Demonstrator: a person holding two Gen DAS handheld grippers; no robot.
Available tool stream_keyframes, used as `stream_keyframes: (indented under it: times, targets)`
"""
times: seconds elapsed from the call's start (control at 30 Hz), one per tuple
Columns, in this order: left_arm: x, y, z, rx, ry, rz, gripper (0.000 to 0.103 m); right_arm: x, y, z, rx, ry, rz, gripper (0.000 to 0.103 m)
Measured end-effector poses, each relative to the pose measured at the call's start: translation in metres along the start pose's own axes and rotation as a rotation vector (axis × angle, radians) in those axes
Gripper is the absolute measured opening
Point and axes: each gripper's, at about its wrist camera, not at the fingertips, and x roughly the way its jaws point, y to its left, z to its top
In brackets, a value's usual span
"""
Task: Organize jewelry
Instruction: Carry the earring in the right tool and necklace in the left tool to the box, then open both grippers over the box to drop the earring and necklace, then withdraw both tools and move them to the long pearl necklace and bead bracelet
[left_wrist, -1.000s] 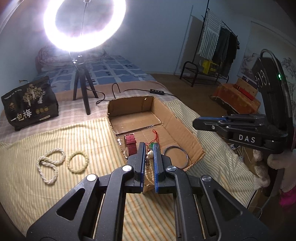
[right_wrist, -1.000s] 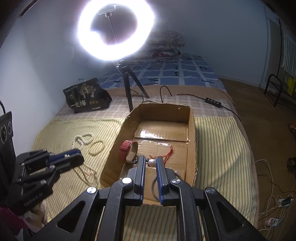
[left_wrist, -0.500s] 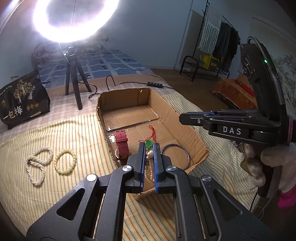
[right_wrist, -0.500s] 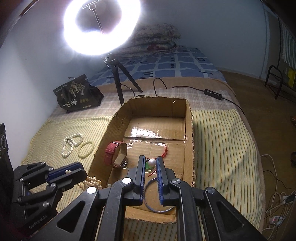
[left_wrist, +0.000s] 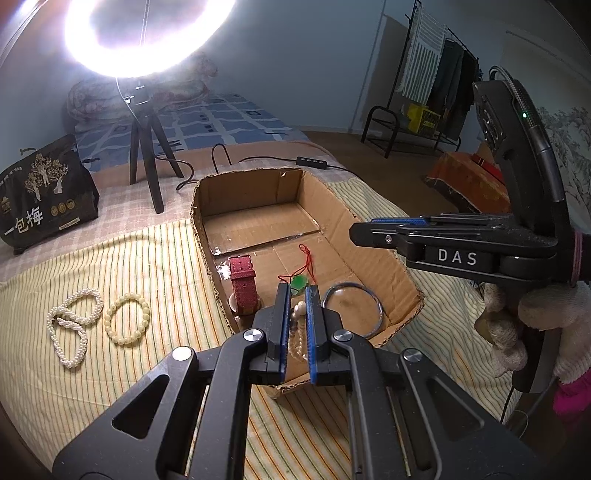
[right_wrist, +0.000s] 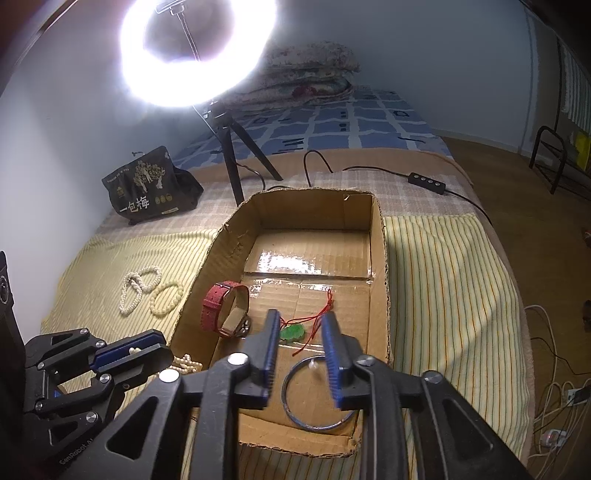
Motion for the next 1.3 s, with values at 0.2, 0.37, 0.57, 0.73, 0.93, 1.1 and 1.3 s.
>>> stream_keyframes:
  times: [0.2, 0.37, 0.57, 0.73, 0.93, 1.1, 1.3]
  targets:
    - [-0.002, -0.005, -0.001, 0.028, -0.008, 0.003, 0.011, -0.003, 0.001, 0.000, -0.002, -0.014, -0.030, 0.060]
    - [-0.007, -0.007, -0.002, 0.046, -0.026, 0.014, 0.034, -0.009, -0.001, 0.001, 0.012, -0.031, -0.041, 0.063]
    - [-0.012, -0.005, -0.002, 0.042, -0.028, 0.016, 0.048, -0.016, 0.003, 0.001, 0.015, -0.062, -0.070, 0.091]
    - [-0.017, -0.002, -0.002, 0.040, -0.033, 0.019, 0.049, -0.022, 0.007, 0.003, 0.020, -0.074, -0.079, 0.097]
    - [-0.028, 0.002, -0.006, 0.053, -0.046, 0.037, 0.062, -0.028, 0.012, 0.004, 0.041, -0.088, -0.081, 0.097]
    - [-0.041, 0.015, -0.009, 0.042, -0.053, 0.060, 0.072, -0.033, 0.018, 0.003, 0.057, -0.093, -0.075, 0.098]
    - [-0.056, 0.044, -0.015, 0.021, -0.054, 0.101, 0.075, -0.040, 0.029, 0.002, 0.051, -0.129, -0.079, 0.100]
